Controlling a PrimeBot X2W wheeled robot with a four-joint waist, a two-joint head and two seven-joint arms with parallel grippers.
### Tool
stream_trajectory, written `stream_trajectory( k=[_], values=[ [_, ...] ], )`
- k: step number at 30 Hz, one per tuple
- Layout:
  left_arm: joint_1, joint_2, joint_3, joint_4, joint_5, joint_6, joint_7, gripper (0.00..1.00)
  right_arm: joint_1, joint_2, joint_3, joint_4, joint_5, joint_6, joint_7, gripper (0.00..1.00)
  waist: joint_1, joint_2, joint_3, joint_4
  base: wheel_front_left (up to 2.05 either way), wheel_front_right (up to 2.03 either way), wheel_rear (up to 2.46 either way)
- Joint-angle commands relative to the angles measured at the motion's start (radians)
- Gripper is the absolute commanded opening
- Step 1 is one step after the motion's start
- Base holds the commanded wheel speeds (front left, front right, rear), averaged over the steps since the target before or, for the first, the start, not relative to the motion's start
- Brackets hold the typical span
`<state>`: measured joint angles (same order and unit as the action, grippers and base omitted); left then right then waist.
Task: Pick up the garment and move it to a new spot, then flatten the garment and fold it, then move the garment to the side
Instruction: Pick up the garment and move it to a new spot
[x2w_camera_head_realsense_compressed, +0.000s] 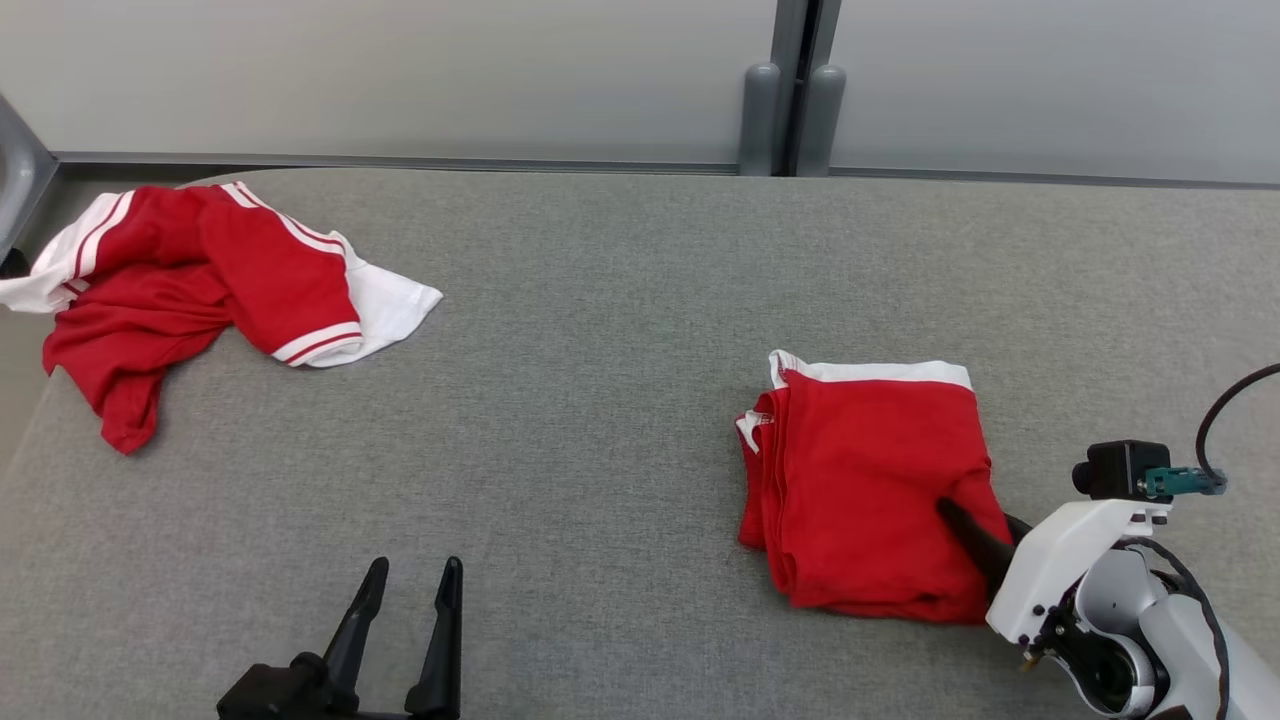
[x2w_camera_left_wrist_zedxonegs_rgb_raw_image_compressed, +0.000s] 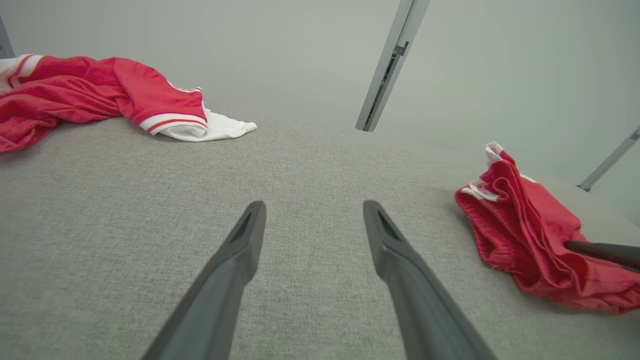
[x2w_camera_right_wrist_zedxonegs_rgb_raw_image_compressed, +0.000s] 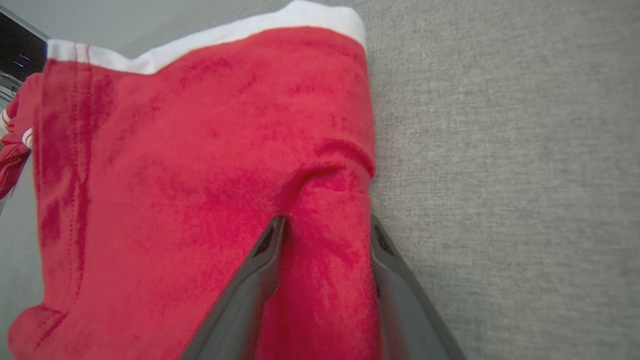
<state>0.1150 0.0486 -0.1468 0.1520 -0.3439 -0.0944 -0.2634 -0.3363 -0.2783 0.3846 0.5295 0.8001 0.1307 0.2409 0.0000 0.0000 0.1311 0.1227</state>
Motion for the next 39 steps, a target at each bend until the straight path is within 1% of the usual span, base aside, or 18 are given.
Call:
stream_trajectory(
  k=[1,4,6,8,10,11,16,18,21,23,25,26,27,28,30,32,34,39],
  values=[
    [-0.023,0.004,0.005,-0.004,0.003,0.005,-0.002,1.0,-0.014,-0.011,0.004,-0.001,0.038,0.0,-0.014,0.0,0.0,0.0,0.008,-0.021,0.0,0.0,0.0],
    [-0.031,0.004,0.02,-0.015,0.008,0.002,-0.002,1.0,-0.047,-0.036,0.009,-0.012,0.071,0.0,-0.033,0.0,0.0,0.0,0.032,-0.068,0.0,0.0,0.0],
    [-0.041,0.003,0.019,-0.024,0.015,-0.001,-0.002,1.0,-0.067,-0.069,0.003,-0.015,0.08,0.0,-0.043,0.0,0.0,0.0,0.059,-0.103,0.0,0.0,0.0],
    [-0.055,0.004,0.02,-0.033,0.026,-0.005,-0.002,1.0,-0.091,-0.119,-0.002,-0.011,0.07,0.0,-0.042,0.0,0.0,0.0,0.093,-0.139,0.0,0.0,0.0],
    [-0.08,0.004,0.018,-0.036,0.036,-0.01,-0.002,1.0,-0.123,-0.192,-0.02,0.001,0.044,0.0,-0.048,0.0,0.0,0.0,0.133,-0.166,0.0,0.0,0.0],
    [-0.08,0.004,0.018,-0.036,0.036,-0.01,-0.002,1.0,-0.123,-0.192,-0.02,0.001,0.044,0.0,-0.048,0.0,0.0,0.0,0.133,-0.166,0.0,0.0,0.0],
    [-0.16,0.004,-0.004,-0.049,0.078,-0.024,-0.002,1.0,-0.224,-0.378,-0.08,0.058,-0.045,0.0,-0.029,0.0,0.0,0.0,0.25,-0.198,0.0,0.0,0.0],
    [-0.181,0.004,-0.014,-0.048,0.093,-0.028,-0.002,1.0,-0.272,-0.429,-0.103,0.09,-0.088,0.0,-0.021,0.0,0.0,0.0,0.284,-0.203,0.0,0.0,0.0],
    [-0.206,0.007,-0.026,-0.049,0.109,-0.031,-0.002,1.0,-0.348,-0.482,-0.142,0.149,-0.156,0.0,-0.011,0.0,0.0,0.0,0.33,-0.203,0.0,0.0,0.0],
    [-0.222,0.007,-0.033,-0.053,0.116,-0.033,-0.002,1.0,-0.388,-0.504,-0.163,0.19,-0.197,0.0,-0.005,0.0,0.0,0.0,0.356,-0.196,0.0,0.0,0.0],
    [-0.224,0.007,-0.036,-0.049,0.116,-0.035,-0.001,1.0,-0.416,-0.511,-0.171,0.223,-0.237,0.0,0.002,0.0,0.0,0.0,0.37,-0.189,0.0,0.0,0.0],
    [-0.224,0.006,-0.033,-0.046,0.114,-0.035,-0.001,1.0,-0.428,-0.512,-0.175,0.24,-0.256,0.0,0.004,0.1,0.0,0.0,0.374,-0.187,0.0,0.0,0.0],
    [-0.224,0.007,-0.03,-0.042,0.114,-0.035,0.0,1.0,-0.441,-0.515,-0.178,0.252,-0.281,0.0,-0.001,0.52,0.0,0.0,0.377,-0.185,0.0,0.0,0.0],
    [-0.224,0.007,-0.024,-0.039,0.112,-0.034,0.001,1.0,-0.452,-0.516,-0.184,0.266,-0.301,0.0,-0.005,1.0,0.0,0.0,0.38,-0.185,0.0,0.0,0.0],
    [-0.225,0.008,-0.013,-0.038,0.106,-0.034,0.002,1.0,-0.467,-0.507,-0.198,0.288,-0.33,0.0,-0.009,1.0,0.0,0.0,0.381,-0.185,0.0,0.0,0.0],
    [-0.224,0.009,-0.003,-0.036,0.099,-0.034,0.002,1.0,-0.468,-0.512,-0.196,0.289,-0.374,0.0,-0.031,1.0,0.0,0.0,0.363,-0.184,0.0,0.0,0.0],
    [-0.203,0.009,0.007,-0.037,0.09,-0.033,0.001,1.0,-0.457,-0.498,-0.203,0.265,-0.404,0.0,-0.08,1.0,0.0,0.0,0.322,-0.186,0.0,0.0,0.0],
    [-0.149,0.004,0.034,-0.026,0.056,-0.031,-0.001,1.0,-0.354,-0.424,-0.242,0.175,-0.431,0.0,-0.228,1.0,0.0,0.0,0.172,-0.18,0.0,0.0,0.0]
  ],
)
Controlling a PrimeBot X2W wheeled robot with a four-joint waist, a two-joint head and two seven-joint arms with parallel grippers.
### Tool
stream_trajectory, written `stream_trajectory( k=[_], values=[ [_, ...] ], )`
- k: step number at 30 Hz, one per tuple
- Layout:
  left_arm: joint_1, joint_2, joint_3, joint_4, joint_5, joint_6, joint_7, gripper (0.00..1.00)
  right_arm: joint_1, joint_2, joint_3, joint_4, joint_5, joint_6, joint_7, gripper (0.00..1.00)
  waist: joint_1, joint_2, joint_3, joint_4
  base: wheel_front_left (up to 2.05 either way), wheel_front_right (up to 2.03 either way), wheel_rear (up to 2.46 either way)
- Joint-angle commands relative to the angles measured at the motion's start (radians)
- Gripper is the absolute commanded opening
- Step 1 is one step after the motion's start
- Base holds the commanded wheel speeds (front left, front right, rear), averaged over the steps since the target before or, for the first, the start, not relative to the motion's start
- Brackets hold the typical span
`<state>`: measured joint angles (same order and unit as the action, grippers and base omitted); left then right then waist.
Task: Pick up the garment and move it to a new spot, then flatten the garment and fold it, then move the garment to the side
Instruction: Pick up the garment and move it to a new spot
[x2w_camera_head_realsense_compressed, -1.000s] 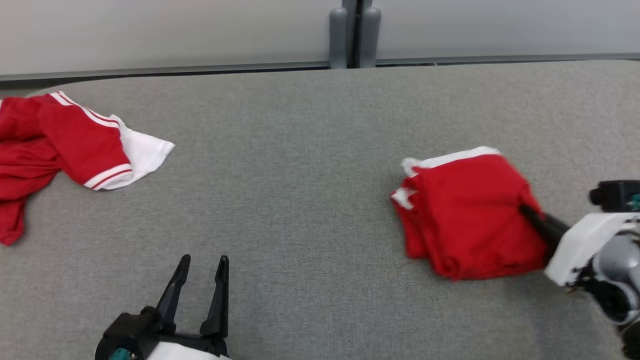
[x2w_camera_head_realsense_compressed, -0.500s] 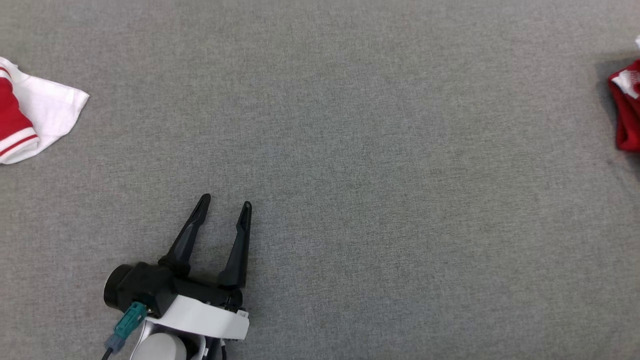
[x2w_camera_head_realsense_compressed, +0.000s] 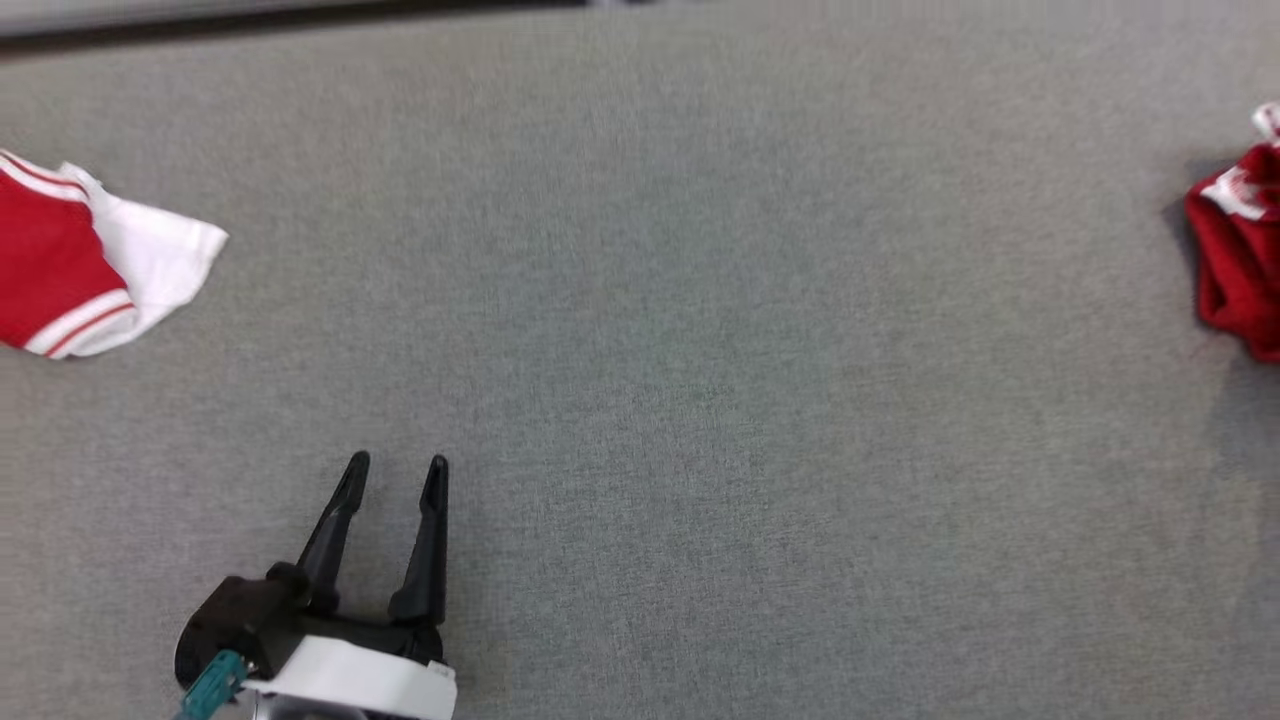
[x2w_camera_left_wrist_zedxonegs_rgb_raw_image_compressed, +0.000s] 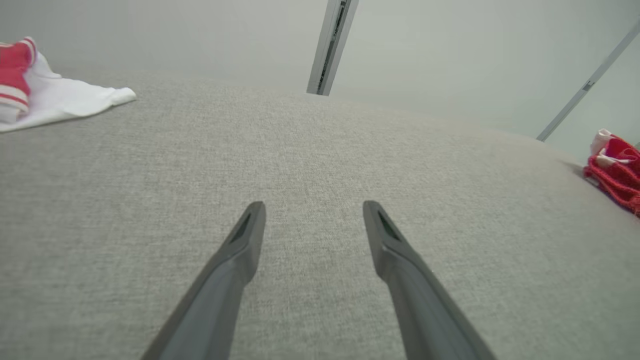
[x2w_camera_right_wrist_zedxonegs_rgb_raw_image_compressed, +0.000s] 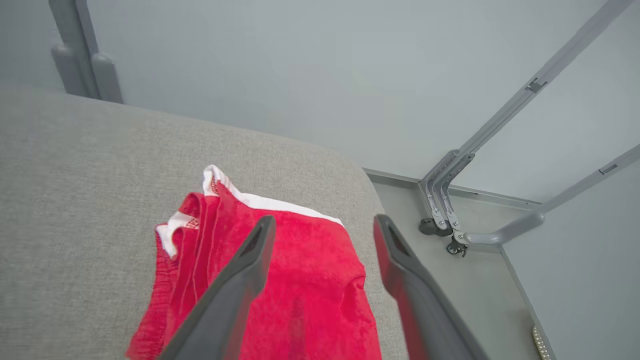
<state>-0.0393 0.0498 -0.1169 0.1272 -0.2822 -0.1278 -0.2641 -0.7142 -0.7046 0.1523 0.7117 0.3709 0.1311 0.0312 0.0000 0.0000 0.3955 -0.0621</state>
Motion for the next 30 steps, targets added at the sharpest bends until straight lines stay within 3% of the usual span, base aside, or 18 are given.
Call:
stream_trajectory(
  k=[1,6,8,10,15,22,30],
  values=[
    [0.023,0.003,0.011,0.002,-0.014,0.006,0.0,1.0,0.048,0.02,-0.022,-0.033,-0.016,0.0,-0.051,1.0,0.0,0.0,-0.124,0.007,0.0,0.0,0.0],
    [0.118,0.002,0.043,0.019,-0.039,0.018,0.0,1.0,0.239,0.181,-0.078,-0.154,-0.095,0.0,-0.19,1.0,0.0,0.0,-0.287,0.022,0.0,0.0,0.0],
    [0.166,0.003,0.054,0.029,-0.037,0.019,0.0,1.0,0.364,0.292,-0.126,-0.215,-0.137,0.0,-0.25,1.0,0.0,0.0,-0.364,0.041,0.0,0.0,0.0],
    [0.192,0.003,0.064,0.032,-0.036,0.02,0.0,1.0,0.45,0.378,-0.158,-0.252,-0.14,0.0,-0.272,1.0,0.0,0.0,-0.396,0.055,0.0,0.0,0.0],
    [0.214,0.003,0.068,0.038,-0.025,0.016,0.0,1.0,0.625,0.516,-0.19,-0.32,-0.211,0.0,-0.298,1.0,0.0,0.0,-0.432,0.088,0.0,0.0,0.0],
    [0.235,0.002,0.084,0.044,-0.035,0.022,0.0,1.0,0.8,0.622,-0.202,-0.455,-0.291,0.0,-0.297,1.0,0.0,0.0,-0.456,0.106,0.0,0.0,0.0],
    [0.24,0.003,0.086,0.054,-0.044,0.022,0.0,1.0,0.875,0.65,-0.195,-0.506,-0.311,0.0,-0.298,1.0,0.0,0.0,-0.459,0.098,0.0,0.0,0.0]
  ],
)
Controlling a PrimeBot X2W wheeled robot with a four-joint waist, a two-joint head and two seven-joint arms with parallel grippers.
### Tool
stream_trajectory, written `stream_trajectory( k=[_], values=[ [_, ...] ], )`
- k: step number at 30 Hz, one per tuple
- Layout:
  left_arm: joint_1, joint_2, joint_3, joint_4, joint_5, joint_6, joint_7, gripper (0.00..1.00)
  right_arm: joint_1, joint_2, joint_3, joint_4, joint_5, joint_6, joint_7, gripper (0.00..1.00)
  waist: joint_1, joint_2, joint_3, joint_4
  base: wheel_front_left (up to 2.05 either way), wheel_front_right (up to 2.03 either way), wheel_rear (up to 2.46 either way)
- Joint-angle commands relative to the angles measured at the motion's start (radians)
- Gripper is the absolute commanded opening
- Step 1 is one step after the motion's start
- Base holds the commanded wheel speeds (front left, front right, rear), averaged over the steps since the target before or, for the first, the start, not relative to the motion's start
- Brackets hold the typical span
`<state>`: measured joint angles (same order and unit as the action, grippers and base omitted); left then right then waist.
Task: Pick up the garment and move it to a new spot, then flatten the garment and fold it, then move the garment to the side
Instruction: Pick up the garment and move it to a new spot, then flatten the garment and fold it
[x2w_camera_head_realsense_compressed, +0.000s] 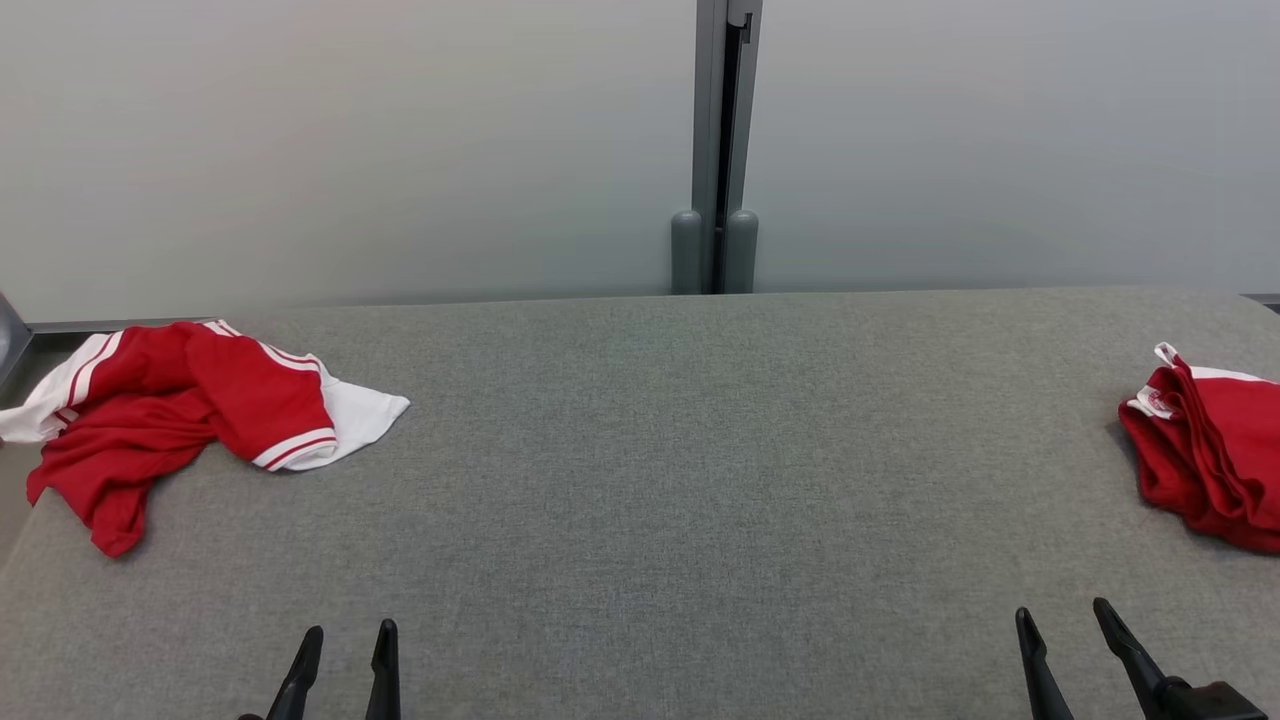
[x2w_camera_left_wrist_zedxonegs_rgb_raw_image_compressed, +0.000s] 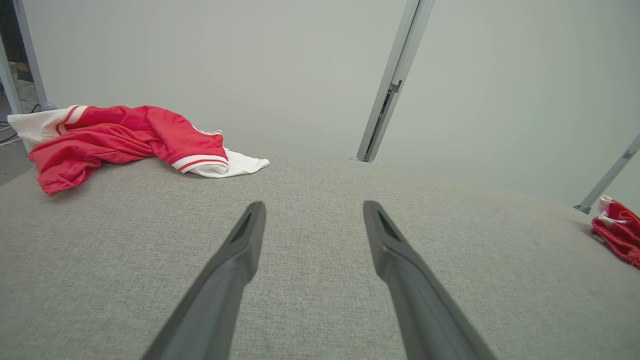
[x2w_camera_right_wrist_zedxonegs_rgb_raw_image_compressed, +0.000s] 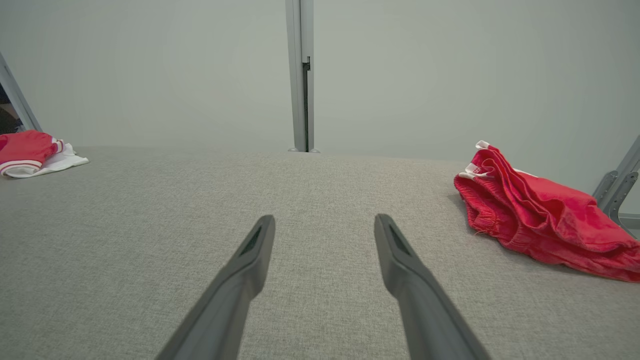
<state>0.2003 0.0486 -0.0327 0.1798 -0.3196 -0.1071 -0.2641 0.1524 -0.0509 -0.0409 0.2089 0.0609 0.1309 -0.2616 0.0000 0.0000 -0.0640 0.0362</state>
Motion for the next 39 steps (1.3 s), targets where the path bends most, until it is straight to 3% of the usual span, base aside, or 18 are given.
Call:
stream_trajectory(
  k=[1,11,21,26,35,39],
  values=[
    [-0.002,0.004,0.002,0.002,-0.007,0.002,0.0,1.0,0.007,-0.003,-0.003,-0.006,-0.002,0.0,-0.005,1.0,0.0,0.0,0.001,-0.002,0.0,0.0,0.0],
    [-0.017,0.004,-0.002,0.006,0.0,-0.001,0.0,1.0,0.005,-0.001,0.001,-0.016,-0.007,0.0,-0.005,1.0,0.0,0.0,-0.006,0.033,0.0,0.0,0.0],
    [0.004,0.004,0.002,0.012,-0.013,0.002,0.0,1.0,0.005,-0.002,0.059,-0.012,0.038,0.0,-0.005,1.0,0.0,0.0,-0.035,0.281,0.0,0.0,0.0],
    [0.03,0.004,0.025,0.0,-0.003,-0.001,0.0,1.0,-0.008,-0.002,0.104,0.005,0.057,0.0,-0.005,1.0,0.0,0.0,-0.044,0.359,0.0,0.0,0.0],
    [0.002,0.003,0.04,-0.034,-0.023,-0.007,0.0,1.0,-0.011,-0.003,0.124,0.0,0.043,0.0,-0.005,1.0,0.0,0.0,-0.005,0.359,0.0,0.0,0.0],
    [-0.101,0.003,0.026,-0.039,-0.06,-0.014,0.0,1.0,-0.051,-0.014,0.108,-0.03,0.003,0.0,-0.005,1.0,0.0,0.0,0.116,0.339,0.0,0.0,0.0]
  ],
)
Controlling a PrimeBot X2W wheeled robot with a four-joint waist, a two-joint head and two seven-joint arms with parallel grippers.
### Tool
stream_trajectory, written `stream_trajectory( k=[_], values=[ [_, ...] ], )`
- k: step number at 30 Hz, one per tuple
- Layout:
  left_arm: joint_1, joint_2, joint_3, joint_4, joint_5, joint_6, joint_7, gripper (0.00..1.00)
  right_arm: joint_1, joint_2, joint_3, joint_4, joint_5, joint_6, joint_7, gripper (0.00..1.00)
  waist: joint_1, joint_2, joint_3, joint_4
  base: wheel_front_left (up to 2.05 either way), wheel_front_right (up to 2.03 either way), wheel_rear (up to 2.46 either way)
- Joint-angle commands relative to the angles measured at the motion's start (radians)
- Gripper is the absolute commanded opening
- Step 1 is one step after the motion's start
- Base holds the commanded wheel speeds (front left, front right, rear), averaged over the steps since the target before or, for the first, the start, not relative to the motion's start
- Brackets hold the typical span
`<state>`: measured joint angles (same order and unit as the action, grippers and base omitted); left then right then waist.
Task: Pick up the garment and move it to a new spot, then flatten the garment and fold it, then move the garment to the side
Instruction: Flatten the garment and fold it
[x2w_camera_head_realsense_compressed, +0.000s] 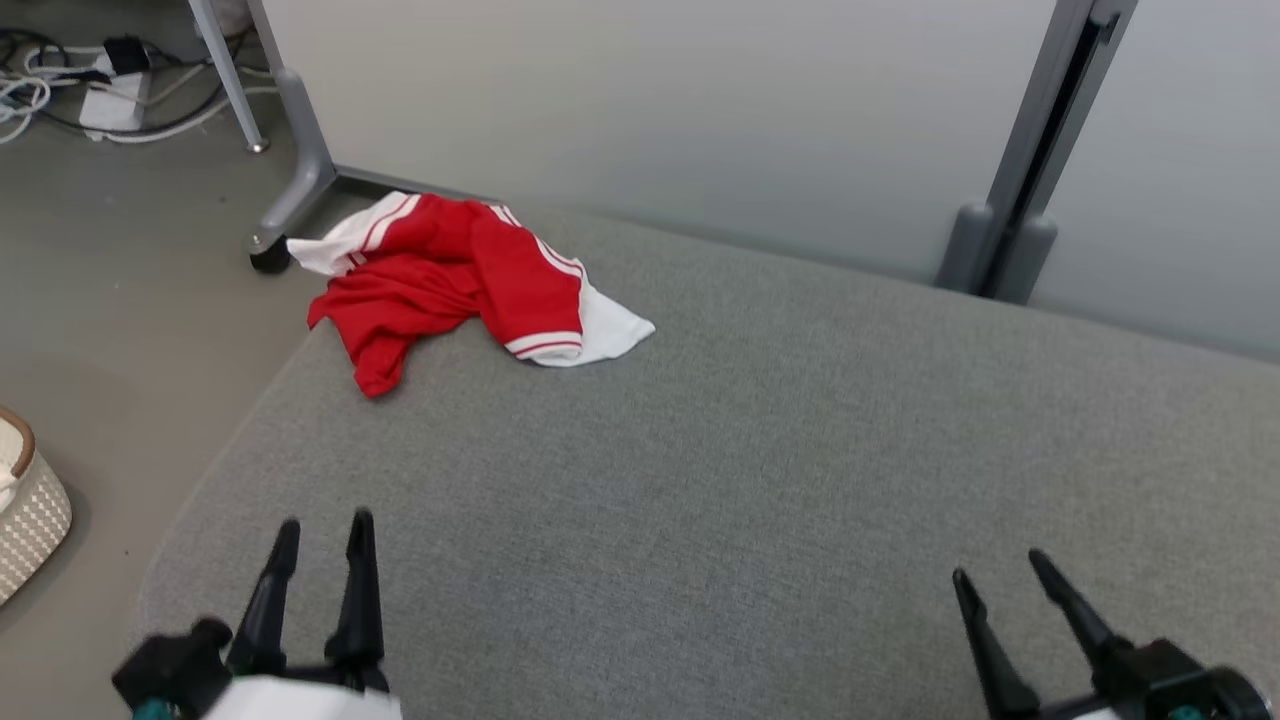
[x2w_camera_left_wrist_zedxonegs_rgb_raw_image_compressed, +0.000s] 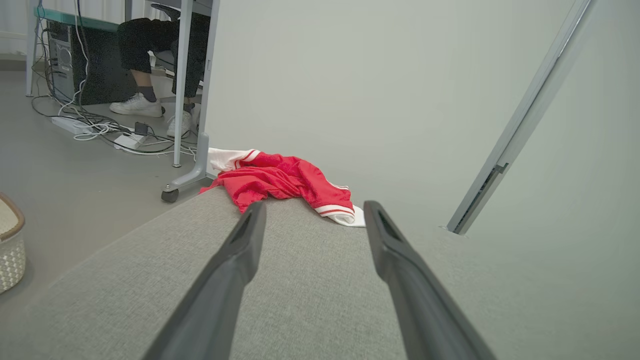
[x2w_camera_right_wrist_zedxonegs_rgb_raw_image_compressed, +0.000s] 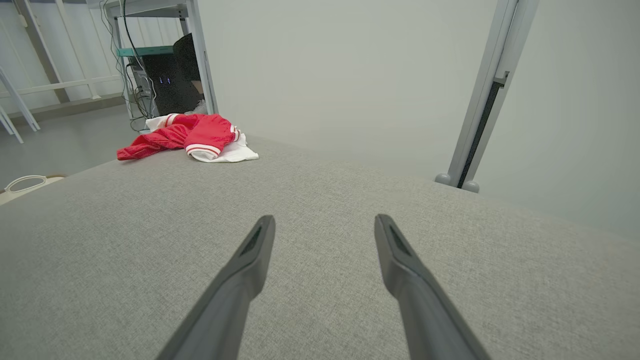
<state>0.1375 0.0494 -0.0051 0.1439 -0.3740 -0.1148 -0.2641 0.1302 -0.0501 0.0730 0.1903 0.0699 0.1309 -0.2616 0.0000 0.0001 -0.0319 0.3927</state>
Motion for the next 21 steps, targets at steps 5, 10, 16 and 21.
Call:
stream_trajectory(
  k=[5,10,16,21],
  values=[
    [-0.33,0.018,-0.024,0.085,-0.131,-0.014,0.061,1.0,-0.134,-0.095,-0.014,-0.077,-0.042,0.0,-0.005,1.0,0.0,-0.0001,0.337,-0.042,0.0,0.0,0.0],
    [-0.657,0.066,-0.043,0.258,-0.186,-0.016,0.153,1.0,-0.227,-0.188,-0.027,-0.147,-0.051,0.0,-0.005,1.0,0.0,-0.0001,0.547,-0.075,0.0,0.0,0.0],
    [-0.985,0.122,-0.052,0.52,-0.213,-0.016,0.236,1.0,-0.262,-0.25,-0.026,-0.242,-0.04,0.0,0.021,1.0,0.0,-0.0001,0.679,-0.123,0.0,0.0,0.0],
    [-1.163,0.159,-0.049,0.74,-0.202,0.004,0.257,1.0,-0.236,-0.263,-0.043,-0.3,-0.032,-0.001,0.063,1.0,0.0,-0.0001,0.727,-0.16,0.0,0.0,0.0]
  ],
)
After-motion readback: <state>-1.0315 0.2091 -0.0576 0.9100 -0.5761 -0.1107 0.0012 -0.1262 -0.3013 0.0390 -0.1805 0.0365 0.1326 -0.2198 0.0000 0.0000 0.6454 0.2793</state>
